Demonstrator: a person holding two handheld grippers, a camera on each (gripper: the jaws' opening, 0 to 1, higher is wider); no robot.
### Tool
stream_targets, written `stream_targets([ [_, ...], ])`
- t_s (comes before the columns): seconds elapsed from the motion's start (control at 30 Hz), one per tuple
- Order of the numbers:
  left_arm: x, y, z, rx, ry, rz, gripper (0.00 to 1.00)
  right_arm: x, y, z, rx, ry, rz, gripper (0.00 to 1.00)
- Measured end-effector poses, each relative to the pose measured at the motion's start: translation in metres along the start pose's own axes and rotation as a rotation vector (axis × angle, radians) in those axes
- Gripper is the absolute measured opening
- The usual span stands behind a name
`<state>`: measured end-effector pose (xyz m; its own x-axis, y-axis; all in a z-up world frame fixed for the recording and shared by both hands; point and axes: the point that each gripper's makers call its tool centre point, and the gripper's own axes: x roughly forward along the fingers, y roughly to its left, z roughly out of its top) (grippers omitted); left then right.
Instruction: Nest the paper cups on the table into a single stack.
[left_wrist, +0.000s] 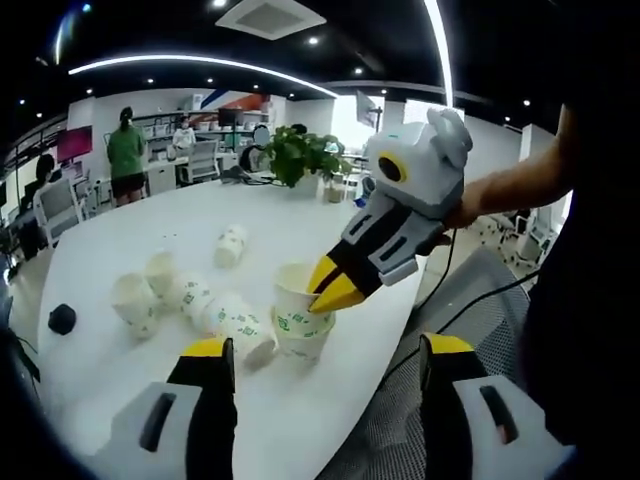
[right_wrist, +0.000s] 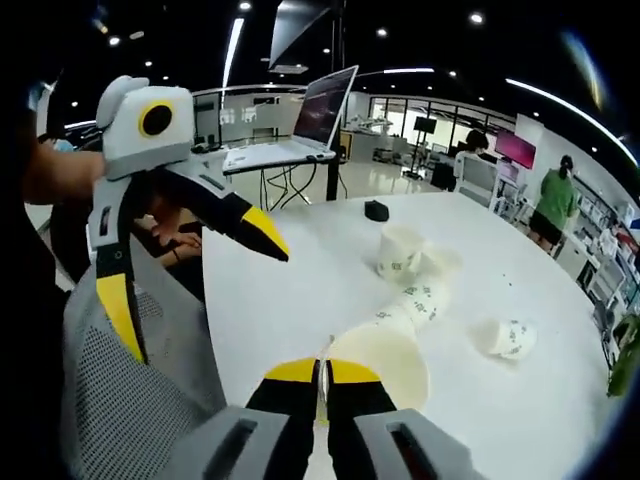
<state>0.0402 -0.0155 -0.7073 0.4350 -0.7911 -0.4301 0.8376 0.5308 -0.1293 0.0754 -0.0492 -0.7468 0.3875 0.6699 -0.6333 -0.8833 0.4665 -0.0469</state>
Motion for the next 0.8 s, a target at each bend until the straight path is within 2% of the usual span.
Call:
stream_targets([
  [0.4,0.000,-0.002,-0.007,0.005,0.025,-0.001,0.74,0.012,0.008,-0.018,0.034,0.038,0.033,0.00],
  [0.8,-0.001,-0.001,-0.012,0.003,0.039,0.007,0.74,0.019,0.014,-0.027,0.058,0.053,0.060,0.01],
])
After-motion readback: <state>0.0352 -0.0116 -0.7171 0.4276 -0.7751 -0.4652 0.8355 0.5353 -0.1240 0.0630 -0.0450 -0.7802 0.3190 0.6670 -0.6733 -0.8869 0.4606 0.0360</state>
